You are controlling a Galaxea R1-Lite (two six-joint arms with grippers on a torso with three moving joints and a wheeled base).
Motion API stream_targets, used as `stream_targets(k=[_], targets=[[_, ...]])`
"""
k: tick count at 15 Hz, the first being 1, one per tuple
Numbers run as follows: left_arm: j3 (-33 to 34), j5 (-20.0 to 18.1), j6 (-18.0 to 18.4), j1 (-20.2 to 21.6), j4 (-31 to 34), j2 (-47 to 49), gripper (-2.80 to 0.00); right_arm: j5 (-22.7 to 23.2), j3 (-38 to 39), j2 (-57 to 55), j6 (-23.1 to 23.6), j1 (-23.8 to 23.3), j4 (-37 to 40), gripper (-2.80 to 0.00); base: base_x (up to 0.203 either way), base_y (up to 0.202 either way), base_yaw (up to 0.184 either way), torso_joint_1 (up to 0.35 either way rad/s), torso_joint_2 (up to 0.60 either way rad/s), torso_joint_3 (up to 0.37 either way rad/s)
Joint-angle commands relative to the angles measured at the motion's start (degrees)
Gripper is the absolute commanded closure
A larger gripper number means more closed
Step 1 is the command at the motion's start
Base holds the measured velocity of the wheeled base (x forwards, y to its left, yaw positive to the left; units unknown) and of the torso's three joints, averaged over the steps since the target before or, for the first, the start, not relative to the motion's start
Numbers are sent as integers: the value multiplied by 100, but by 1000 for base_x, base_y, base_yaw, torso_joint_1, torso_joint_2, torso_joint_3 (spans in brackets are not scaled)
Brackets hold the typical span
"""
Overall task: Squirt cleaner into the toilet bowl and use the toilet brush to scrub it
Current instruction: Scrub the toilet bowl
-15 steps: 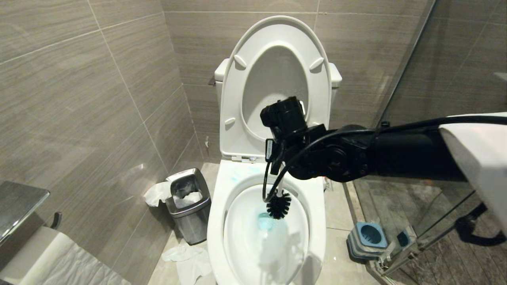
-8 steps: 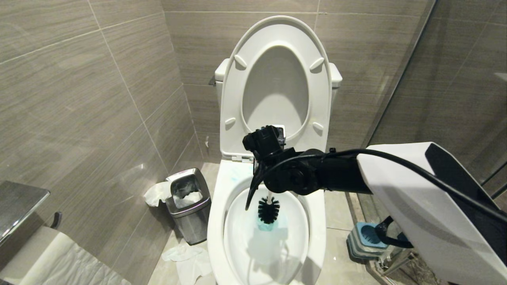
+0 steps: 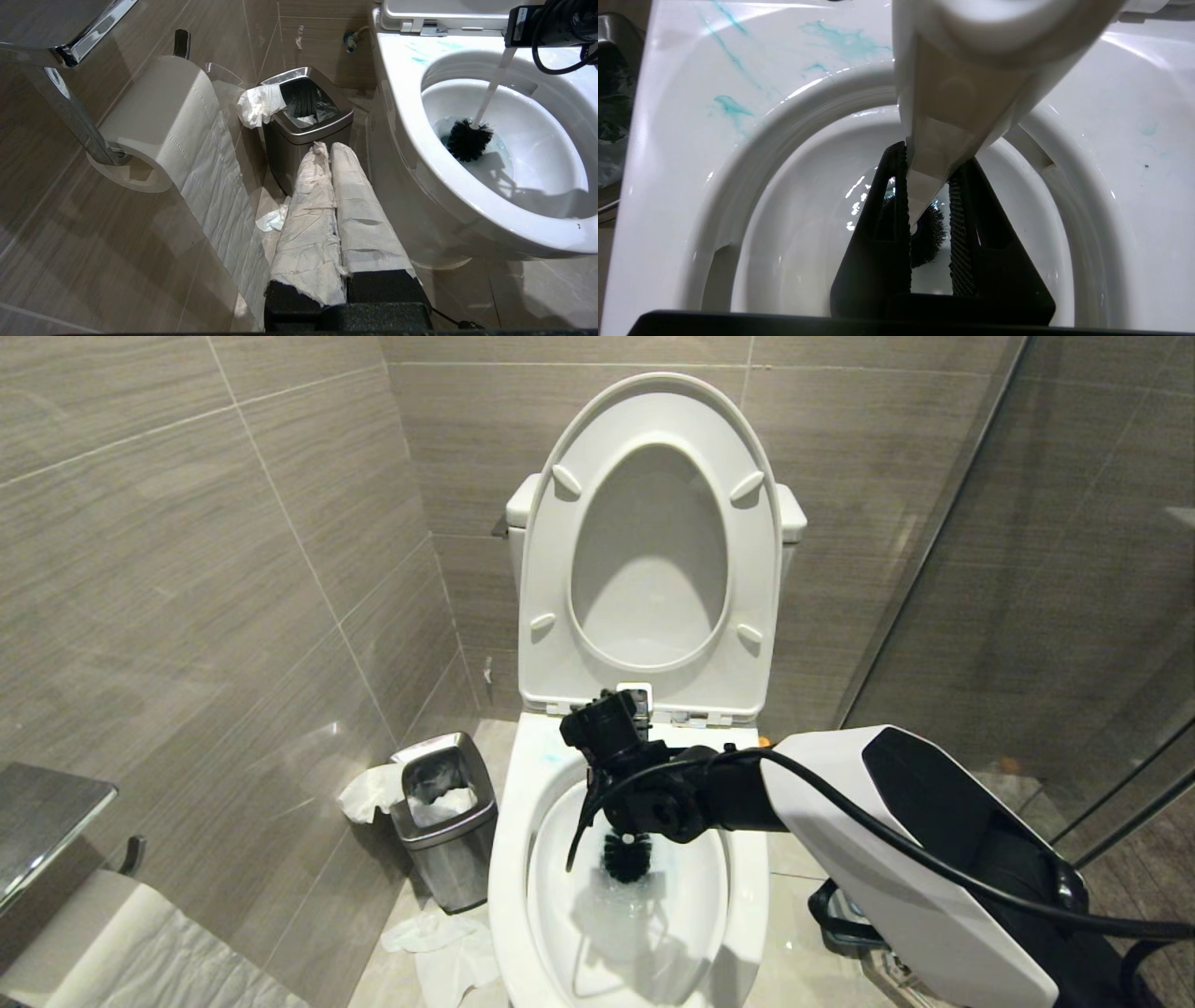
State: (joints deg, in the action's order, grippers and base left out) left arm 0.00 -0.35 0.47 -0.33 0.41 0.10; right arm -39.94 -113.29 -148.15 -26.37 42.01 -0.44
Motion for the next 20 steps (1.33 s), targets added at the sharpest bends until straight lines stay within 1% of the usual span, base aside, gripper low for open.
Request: stream_targets(k=[1,3,6,8,10,13,16,20], targets=[[9,0,6,-2,11,8,0,-30,21,53,-132,7,42,0,0,0,0,0,0,0],[9,-6,6,5,11,8,0,-31,85,468,-232,31,206,0,0,0,0,0,0,0],[9,-9,6,-2,11,8,0,-28,151,1353,-374,163,860,0,0,0,0,0,0,0],[9,-9,15,-2,2,8,0,-32,191,1700,-444,271,1277,0,0,0,0,0,0,0],[9,-9,32,-2,2,8,0,-32,224,1620,-516,281,1279,0,0,0,0,0,0,0],[9,-17,59,-2,2,8,0,-25,69,1212,-578,251,1241,0,0,0,0,0,0,0],[9,-17,81,-2,2,8,0,-28,-9,866,-581,144,1096,0,0,0,0,0,0,0],[0,-17,94,-2,11,8,0,-14,-18,832,-562,62,1019,0,0,0,0,6,3,-125]])
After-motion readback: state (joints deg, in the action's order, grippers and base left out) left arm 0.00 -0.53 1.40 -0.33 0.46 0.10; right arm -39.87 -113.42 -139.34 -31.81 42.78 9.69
